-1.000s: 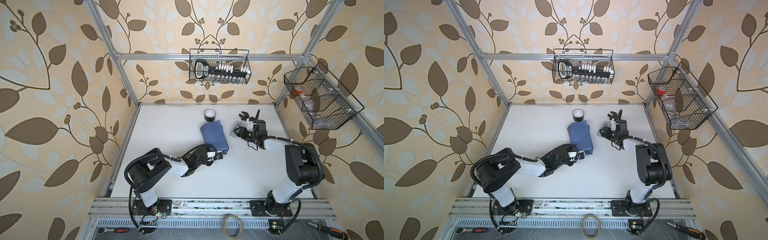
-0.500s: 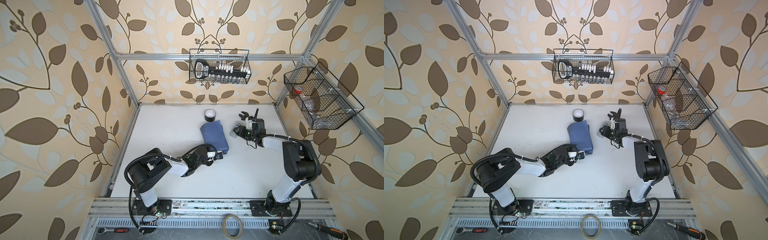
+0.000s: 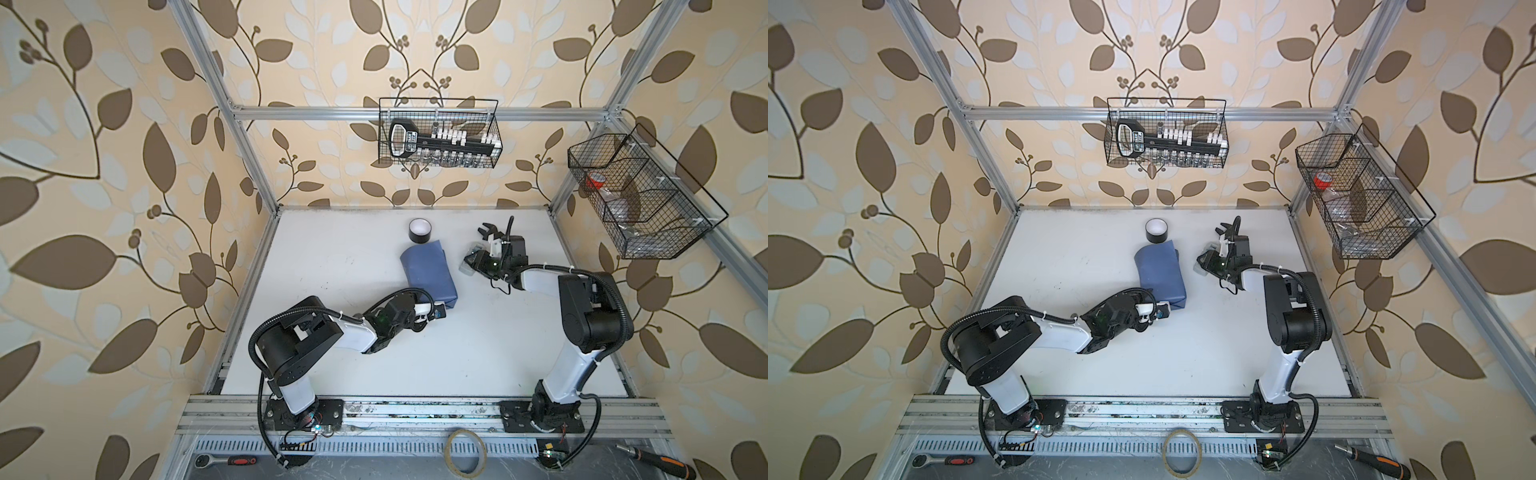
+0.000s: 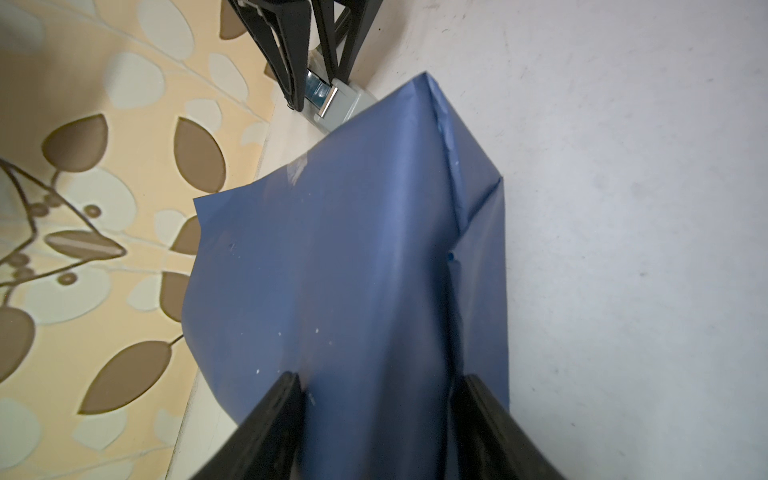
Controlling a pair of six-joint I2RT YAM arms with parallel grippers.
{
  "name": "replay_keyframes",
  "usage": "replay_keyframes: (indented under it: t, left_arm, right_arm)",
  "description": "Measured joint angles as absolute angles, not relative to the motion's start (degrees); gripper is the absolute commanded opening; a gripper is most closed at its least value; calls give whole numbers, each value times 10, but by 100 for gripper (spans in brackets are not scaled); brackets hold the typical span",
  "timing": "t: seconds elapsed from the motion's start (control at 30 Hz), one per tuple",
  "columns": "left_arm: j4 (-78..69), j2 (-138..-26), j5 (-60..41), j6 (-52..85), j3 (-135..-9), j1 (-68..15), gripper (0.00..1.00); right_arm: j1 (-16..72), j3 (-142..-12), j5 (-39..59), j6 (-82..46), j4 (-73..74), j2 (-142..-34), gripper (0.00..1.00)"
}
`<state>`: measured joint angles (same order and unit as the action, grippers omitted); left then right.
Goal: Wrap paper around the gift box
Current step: 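Grasp the clear tape dispenser with the right gripper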
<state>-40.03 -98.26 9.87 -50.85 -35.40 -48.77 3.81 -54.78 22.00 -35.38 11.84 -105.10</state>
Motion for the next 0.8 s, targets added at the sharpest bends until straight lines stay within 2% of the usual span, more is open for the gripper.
replay_keyframes:
  t: [0.4,0.8]
  left_arm:
    - [-400,-983,99,-509,-354,-488,61]
    - [-400,-983,99,-509,-354,-488,61]
  right_arm:
    - [30,-547,241,-423,139,-1063,41]
    - [20,-527,272,-483,224,-1084,33]
